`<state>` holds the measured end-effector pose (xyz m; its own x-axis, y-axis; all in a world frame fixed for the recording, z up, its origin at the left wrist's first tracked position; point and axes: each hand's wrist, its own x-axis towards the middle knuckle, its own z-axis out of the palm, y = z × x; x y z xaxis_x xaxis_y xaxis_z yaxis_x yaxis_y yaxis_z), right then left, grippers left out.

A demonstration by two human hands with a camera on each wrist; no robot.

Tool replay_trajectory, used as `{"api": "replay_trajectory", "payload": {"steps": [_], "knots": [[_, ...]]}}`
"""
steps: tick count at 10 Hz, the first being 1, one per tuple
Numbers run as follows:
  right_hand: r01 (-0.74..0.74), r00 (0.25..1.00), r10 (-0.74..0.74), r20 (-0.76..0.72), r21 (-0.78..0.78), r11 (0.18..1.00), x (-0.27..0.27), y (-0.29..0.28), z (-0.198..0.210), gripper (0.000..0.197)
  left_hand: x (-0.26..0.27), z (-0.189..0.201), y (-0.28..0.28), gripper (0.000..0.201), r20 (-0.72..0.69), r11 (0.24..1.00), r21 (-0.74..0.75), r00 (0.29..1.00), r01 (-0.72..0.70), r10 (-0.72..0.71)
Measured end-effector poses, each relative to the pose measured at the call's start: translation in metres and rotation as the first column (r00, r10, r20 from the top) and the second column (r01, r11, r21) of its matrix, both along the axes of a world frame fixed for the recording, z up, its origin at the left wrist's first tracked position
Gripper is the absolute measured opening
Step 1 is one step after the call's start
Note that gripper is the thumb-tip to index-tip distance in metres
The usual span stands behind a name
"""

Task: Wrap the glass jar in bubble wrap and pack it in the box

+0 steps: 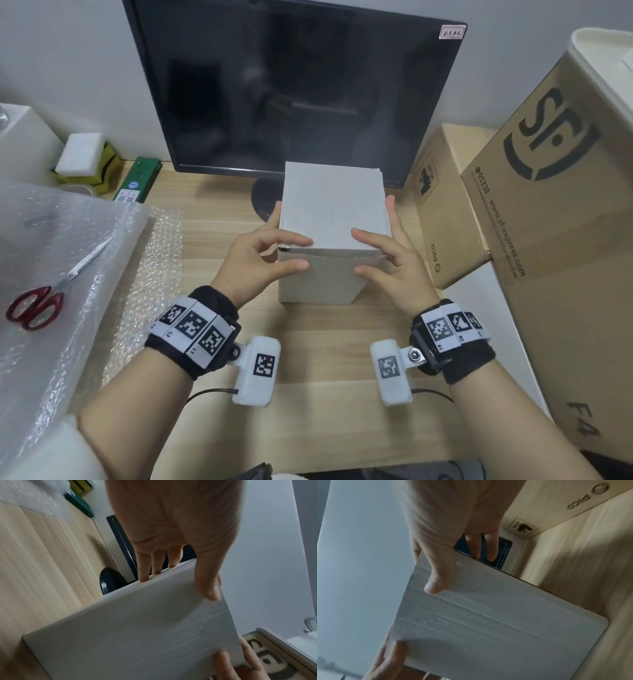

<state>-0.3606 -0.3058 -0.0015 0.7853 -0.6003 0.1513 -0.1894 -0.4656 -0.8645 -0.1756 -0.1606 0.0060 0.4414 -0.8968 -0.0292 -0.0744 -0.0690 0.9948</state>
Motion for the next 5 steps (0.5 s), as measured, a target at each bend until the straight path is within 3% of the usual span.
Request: {"api": "replay_trajectory", "payload": {"steps": [3,4,5], "knots": [[0.212,0.977,-0.212,0.002,0.031,0.977,-0.029,-0.033,0.007,0.054,-0.031,0.005,-0.060,0.033,0.011,0.997,-0.034,0.998,0.065,-0.064],[0.243,0.970,-0.243,-0.002,0.019,0.970,-0.026,-0.029,0.016,0.031,-0.030,0.007,-0.056,0.031,0.037,0.996,-0.028,0.996,0.084,-0.083],[0.417,0.907,-0.414,0.077,-0.026,0.909,-0.001,-0.027,0.042,0.013,-0.020,0.023,-0.055,0.019,0.122,0.988,0.043,0.981,0.145,-0.150]]}}
